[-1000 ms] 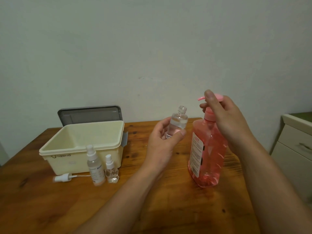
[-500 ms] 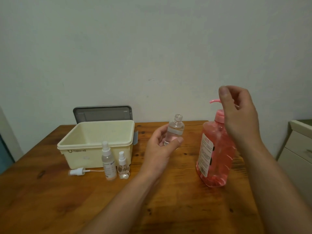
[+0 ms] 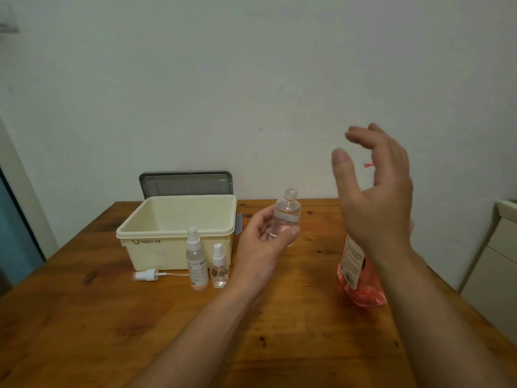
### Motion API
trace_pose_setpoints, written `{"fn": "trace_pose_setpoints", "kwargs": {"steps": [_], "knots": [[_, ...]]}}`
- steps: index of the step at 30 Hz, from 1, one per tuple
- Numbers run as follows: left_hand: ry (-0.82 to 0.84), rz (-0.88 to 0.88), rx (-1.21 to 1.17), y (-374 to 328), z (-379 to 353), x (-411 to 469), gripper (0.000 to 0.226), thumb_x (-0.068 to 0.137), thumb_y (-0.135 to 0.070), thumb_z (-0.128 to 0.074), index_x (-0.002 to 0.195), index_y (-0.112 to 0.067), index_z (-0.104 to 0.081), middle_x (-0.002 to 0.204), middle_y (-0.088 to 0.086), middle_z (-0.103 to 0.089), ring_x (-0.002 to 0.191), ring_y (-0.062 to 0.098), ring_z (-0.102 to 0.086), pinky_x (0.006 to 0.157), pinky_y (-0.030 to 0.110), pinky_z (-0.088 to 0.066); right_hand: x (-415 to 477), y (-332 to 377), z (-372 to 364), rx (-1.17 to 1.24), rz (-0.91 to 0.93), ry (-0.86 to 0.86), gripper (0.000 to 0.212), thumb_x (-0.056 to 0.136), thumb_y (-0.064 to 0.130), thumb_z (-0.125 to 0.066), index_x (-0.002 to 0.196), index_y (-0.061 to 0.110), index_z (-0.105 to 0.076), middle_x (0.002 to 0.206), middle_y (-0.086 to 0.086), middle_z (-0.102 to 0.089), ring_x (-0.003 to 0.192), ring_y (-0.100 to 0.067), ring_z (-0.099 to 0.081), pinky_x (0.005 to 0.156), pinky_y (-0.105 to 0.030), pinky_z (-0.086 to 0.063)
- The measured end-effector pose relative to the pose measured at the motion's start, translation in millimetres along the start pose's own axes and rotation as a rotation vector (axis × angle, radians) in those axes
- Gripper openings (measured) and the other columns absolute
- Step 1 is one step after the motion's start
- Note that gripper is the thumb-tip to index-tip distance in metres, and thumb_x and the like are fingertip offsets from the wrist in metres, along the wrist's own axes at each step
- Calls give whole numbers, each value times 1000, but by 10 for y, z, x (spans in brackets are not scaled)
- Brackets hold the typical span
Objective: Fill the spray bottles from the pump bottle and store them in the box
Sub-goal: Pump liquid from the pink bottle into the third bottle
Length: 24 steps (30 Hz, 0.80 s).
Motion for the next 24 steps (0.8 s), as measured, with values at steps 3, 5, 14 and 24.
{"fn": "trace_pose_setpoints", "kwargs": {"steps": [3, 5, 14, 24], "knots": [[-6, 0, -19, 46, 42, -1, 49, 81, -16, -76, 126, -25, -57, 121, -8, -67, 112, 6, -62, 94, 26, -50, -166, 86, -183, 50, 2, 104, 32, 94, 34, -59, 123, 22, -59, 125, 11, -58, 125, -5, -49, 101, -12, -36], [1, -1, -30, 54, 72, -16, 49, 81, -17, -76, 127, -24, -57, 121, -7, -67, 113, 8, -62, 97, 30, -50, -318, 58, -325, 103, -66, 174, 35, 92, 38, -61, 125, 26, -58, 123, 17, -57, 120, 1, -50, 98, -13, -38], [-45, 29, -58, 183, 260, -97, 46, 83, -11, -72, 124, -23, -56, 120, -3, -67, 112, 11, -63, 93, 27, -53, -874, -269, -753, 203, -381, 397, 48, 83, 41, -75, 126, 32, -55, 122, 17, -60, 115, -1, -55, 93, -17, -45], [-60, 84, -87, 305, 396, -238, 62, 81, -3, -74, 134, -23, -49, 123, 1, -66, 111, 11, -65, 86, 21, -54, -1175, -359, -1037, 280, -515, 497, 31, 82, 33, -77, 108, 40, -62, 108, 18, -68, 104, -4, -61, 84, -25, -49]]}}
Point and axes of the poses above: each hand's wrist, its own x-axis towards the middle knuckle, its own z-axis out of the back of the hand, y = z × x, the point moved 5 cm from there along x, towards the middle knuckle
